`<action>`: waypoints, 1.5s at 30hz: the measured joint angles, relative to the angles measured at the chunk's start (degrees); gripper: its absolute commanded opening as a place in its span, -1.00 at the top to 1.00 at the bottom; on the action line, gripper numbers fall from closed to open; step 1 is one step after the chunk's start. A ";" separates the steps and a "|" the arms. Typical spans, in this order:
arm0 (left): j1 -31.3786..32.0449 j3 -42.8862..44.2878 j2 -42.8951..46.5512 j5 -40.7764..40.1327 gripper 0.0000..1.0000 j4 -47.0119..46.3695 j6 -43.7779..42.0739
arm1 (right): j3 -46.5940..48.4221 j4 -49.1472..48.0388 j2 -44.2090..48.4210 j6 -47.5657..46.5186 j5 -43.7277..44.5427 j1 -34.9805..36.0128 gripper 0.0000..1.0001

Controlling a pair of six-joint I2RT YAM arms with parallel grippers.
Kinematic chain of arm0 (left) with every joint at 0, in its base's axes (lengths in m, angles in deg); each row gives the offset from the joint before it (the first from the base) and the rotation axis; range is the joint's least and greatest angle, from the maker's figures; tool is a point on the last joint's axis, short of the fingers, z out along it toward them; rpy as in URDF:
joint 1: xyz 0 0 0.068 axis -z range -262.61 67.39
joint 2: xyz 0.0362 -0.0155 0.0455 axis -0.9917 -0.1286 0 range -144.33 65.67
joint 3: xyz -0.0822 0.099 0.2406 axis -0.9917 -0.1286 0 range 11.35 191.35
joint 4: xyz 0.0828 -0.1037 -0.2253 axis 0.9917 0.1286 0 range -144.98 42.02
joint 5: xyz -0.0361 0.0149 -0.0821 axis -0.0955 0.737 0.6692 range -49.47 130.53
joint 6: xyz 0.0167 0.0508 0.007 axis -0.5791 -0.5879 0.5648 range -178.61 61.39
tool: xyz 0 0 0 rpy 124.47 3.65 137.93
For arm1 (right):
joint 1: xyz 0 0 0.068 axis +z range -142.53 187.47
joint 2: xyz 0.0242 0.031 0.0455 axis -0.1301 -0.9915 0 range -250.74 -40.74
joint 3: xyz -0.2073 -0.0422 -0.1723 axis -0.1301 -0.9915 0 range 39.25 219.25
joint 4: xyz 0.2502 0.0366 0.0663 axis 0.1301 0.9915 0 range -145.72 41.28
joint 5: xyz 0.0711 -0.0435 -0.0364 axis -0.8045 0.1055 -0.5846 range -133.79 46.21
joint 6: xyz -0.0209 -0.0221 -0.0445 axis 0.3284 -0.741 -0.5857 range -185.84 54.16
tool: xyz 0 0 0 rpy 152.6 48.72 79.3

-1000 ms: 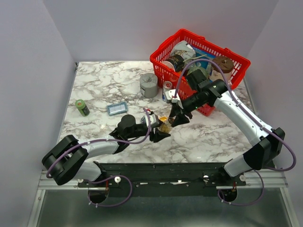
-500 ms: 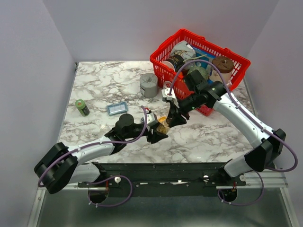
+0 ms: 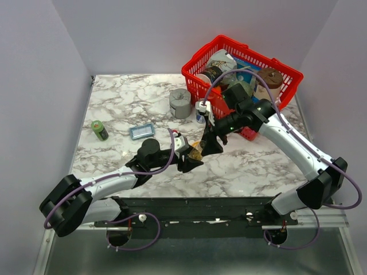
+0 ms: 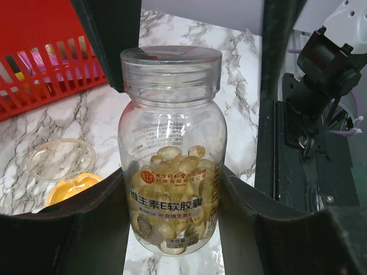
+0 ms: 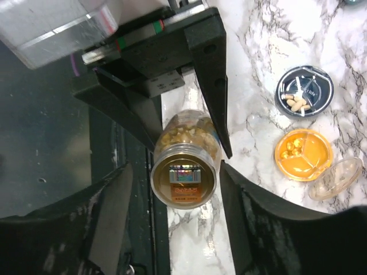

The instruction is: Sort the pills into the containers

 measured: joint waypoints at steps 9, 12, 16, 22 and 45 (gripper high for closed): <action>-0.31 -1.49 0.07 0.02 1.00 -1.33 0.22 | 6.88 1.79 1.07 -0.81 -1.01 0.02 -0.99; -0.48 -1.90 0.59 0.52 1.00 -1.20 0.24 | 9.84 3.39 1.29 -4.44 -0.92 0.02 -0.99; -0.59 -1.90 1.53 3.65 1.00 -0.81 0.81 | 10.78 9.49 2.47 -21.24 -2.84 0.02 -0.99; -0.59 -1.90 1.64 10.08 1.00 -0.35 3.72 | 5.35 16.46 4.63 -46.36 -6.73 0.42 -0.95; -0.63 -1.42 1.05 14.56 1.00 0.83 6.01 | 1.16 16.20 1.68 -50.66 -6.10 4.63 -0.27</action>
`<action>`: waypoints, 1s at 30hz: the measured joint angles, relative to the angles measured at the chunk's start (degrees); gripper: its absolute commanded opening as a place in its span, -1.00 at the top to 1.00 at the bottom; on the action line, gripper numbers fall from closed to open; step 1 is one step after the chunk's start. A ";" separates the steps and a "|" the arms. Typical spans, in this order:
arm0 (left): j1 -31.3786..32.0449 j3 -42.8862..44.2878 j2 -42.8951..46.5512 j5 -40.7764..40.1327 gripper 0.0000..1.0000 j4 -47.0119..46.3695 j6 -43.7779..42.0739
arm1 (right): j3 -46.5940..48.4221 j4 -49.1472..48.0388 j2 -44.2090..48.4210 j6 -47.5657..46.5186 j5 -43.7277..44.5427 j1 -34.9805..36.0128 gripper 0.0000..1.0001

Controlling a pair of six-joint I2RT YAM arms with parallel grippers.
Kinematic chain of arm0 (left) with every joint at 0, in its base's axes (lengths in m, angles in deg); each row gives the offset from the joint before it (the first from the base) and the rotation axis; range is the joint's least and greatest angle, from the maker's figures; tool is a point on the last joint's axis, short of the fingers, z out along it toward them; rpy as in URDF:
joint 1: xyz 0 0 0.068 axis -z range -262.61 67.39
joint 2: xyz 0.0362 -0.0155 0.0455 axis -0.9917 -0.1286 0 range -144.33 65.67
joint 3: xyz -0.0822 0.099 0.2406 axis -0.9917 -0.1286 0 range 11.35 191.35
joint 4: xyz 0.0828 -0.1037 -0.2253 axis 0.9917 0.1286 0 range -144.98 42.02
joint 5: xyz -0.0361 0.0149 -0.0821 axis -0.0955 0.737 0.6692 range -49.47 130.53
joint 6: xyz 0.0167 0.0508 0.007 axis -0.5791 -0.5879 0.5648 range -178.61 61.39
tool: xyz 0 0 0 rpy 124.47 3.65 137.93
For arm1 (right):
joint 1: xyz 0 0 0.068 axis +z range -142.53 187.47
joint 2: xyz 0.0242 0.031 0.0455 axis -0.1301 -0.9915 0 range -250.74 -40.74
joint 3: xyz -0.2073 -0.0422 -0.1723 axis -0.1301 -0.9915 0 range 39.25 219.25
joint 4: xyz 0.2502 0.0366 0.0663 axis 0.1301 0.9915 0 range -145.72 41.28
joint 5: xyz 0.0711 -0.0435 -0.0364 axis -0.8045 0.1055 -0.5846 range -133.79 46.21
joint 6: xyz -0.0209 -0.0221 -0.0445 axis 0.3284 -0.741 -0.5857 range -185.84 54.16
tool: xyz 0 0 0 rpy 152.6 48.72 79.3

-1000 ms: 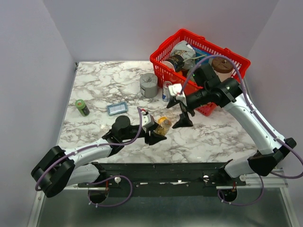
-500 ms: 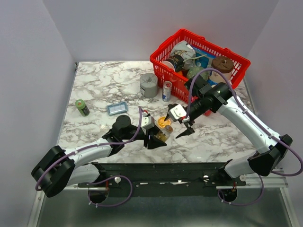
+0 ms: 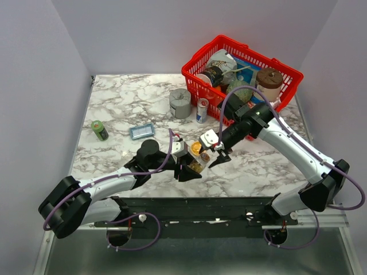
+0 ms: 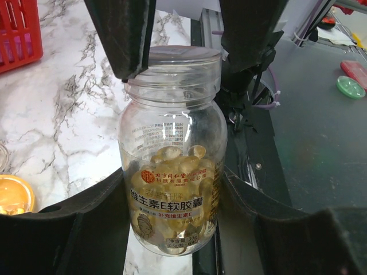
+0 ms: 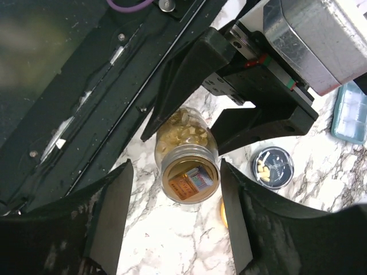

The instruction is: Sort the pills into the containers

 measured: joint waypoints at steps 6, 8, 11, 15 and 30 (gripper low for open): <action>0.02 0.00 0.02 0.22 1.00 0.52 -0.02 | 0.00 -1.68 -0.74 2.36 0.72 0.17 0.07; 0.00 0.00 0.22 -0.07 1.00 0.83 -0.04 | 0.00 -2.36 -0.74 3.96 1.09 0.17 0.20; 0.04 -0.09 1.77 -2.05 1.00 2.12 -0.44 | 0.20 -3.82 -0.90 8.41 1.42 0.17 0.24; 0.28 -0.48 5.42 -7.19 1.00 4.94 -1.92 | 2.99 -6.27 -2.91 19.71 2.69 0.17 0.25; 3.67 1.05 6.88 -25.18 1.00 18.29 -8.46 | 1.88 -15.06 -8.57 54.66 13.44 -0.11 0.23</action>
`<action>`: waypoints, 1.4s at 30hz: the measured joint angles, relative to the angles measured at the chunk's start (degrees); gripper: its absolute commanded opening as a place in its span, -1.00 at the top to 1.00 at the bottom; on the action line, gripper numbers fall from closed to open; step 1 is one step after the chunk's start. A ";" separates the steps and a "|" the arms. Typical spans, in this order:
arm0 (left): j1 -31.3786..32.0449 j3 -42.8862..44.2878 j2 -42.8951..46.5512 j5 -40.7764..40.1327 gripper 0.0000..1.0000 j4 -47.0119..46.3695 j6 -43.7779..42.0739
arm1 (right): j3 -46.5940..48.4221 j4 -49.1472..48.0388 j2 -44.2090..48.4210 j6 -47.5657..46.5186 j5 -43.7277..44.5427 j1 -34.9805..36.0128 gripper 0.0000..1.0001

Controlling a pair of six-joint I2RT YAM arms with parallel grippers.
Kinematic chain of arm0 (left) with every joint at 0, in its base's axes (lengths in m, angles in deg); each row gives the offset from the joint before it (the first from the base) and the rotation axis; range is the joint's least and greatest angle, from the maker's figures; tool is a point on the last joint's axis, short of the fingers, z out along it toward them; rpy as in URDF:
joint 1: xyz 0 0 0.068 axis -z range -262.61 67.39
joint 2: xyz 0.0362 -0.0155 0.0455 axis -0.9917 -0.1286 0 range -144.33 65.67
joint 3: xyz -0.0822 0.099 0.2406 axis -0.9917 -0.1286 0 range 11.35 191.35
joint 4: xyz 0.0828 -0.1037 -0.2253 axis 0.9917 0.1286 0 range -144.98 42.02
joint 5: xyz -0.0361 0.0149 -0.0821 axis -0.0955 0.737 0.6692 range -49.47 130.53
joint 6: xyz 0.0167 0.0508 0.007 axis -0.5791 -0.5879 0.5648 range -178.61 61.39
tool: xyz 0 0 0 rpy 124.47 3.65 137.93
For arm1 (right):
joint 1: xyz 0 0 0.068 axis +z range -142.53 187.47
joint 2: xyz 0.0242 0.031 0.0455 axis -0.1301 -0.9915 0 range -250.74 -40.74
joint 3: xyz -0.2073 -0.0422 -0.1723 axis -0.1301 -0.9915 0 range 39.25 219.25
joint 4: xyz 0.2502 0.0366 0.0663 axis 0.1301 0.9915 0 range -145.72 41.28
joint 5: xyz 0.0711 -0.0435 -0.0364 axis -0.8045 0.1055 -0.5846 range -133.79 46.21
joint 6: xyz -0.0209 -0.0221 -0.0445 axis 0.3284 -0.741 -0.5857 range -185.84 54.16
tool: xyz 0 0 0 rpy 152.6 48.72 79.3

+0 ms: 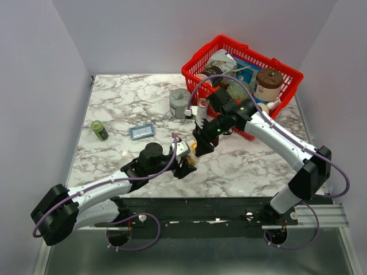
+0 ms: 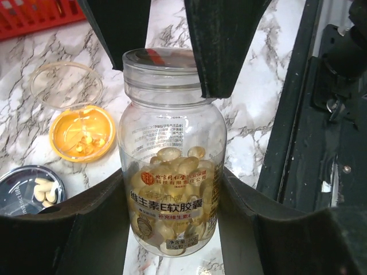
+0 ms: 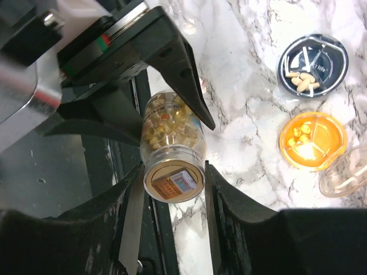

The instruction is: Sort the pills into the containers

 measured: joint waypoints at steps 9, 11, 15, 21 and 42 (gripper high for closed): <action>0.31 0.59 -0.26 -2.45 1.00 -3.15 0.85 | 0.31 -2.16 -0.15 6.23 -2.82 0.07 -0.95; 0.15 0.61 0.09 -1.90 1.00 -4.33 0.92 | 3.02 -1.70 -0.17 5.62 -4.79 -0.68 -0.99; -0.50 0.50 2.32 0.76 1.00 -3.98 1.14 | 8.59 -1.51 1.55 1.88 -8.09 -3.67 -0.99; -1.92 0.02 6.01 7.52 1.00 -4.31 3.65 | 7.72 2.89 8.46 -21.49 -14.36 -5.49 -0.99; -2.71 -0.17 3.74 23.91 1.00 -7.85 12.39 | 1.27 16.06 6.32 -53.64 -20.26 -0.31 -0.11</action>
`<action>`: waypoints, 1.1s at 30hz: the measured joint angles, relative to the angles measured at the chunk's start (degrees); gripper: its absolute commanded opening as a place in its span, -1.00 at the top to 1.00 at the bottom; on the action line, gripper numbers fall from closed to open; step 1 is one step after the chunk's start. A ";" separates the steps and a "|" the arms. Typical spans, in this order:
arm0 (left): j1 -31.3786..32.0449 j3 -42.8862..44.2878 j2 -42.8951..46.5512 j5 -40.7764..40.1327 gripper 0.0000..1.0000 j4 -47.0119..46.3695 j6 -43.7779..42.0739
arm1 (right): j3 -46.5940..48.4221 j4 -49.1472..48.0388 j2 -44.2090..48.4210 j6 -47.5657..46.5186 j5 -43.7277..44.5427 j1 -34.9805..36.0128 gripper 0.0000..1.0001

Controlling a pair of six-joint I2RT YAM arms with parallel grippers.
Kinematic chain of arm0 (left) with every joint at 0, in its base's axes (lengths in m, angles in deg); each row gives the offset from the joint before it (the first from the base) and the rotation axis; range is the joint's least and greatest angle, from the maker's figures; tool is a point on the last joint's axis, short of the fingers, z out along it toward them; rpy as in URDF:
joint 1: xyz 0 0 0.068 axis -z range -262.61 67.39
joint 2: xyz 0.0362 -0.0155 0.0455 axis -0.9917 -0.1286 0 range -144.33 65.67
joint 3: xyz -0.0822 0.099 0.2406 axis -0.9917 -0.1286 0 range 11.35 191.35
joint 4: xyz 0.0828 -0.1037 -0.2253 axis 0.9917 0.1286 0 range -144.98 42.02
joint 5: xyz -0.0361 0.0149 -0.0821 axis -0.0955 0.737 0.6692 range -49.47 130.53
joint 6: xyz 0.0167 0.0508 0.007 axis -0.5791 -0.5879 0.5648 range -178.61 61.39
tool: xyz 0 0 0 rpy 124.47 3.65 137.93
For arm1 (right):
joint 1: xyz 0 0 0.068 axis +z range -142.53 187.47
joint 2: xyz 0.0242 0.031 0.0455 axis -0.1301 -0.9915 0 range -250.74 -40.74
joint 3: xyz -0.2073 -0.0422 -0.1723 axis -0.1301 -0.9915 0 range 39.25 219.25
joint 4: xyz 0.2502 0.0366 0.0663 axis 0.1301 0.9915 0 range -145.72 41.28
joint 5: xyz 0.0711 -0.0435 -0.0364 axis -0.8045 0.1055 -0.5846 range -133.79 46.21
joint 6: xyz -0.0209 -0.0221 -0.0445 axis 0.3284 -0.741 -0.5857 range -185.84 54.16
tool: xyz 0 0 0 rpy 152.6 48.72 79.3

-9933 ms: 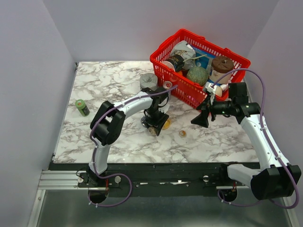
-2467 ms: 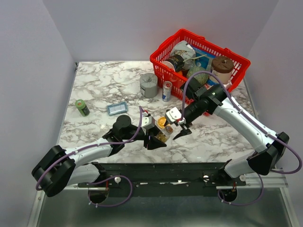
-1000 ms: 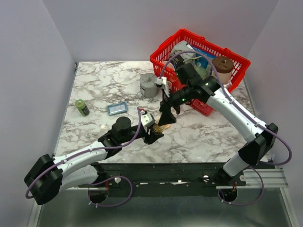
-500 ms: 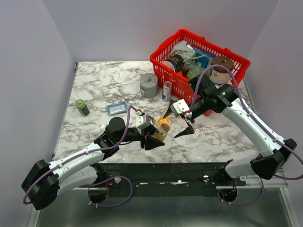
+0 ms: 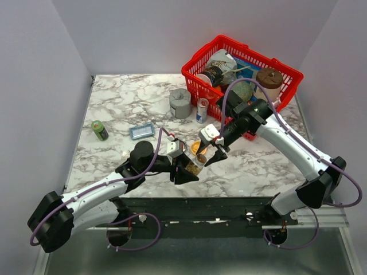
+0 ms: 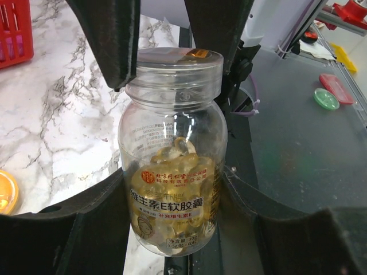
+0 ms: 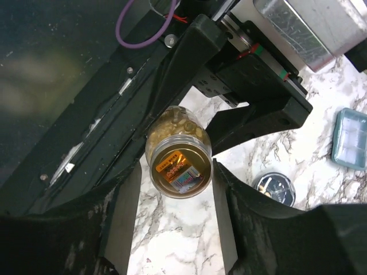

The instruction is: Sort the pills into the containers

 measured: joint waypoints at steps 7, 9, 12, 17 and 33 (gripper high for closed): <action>-0.04 0.28 0.00 -0.44 1.00 2.49 -1.57 | -0.02 -1.53 -0.61 4.83 1.29 1.09 0.32; -0.07 0.33 0.37 -1.92 1.00 3.58 -2.19 | -0.07 -3.58 -0.70 10.43 2.84 1.33 0.40; -0.07 0.33 1.77 -5.79 1.00 5.51 -2.89 | -0.07 -7.76 -1.14 19.98 5.18 1.38 0.42; 0.37 0.20 4.59 -18.16 1.00 10.16 -4.26 | -2.80 -19.78 -1.27 40.94 11.93 1.27 0.45; 0.76 -0.83 5.05 -24.13 1.00 7.91 -8.13 | -0.24 -23.65 -1.36 53.16 9.66 -0.46 -0.99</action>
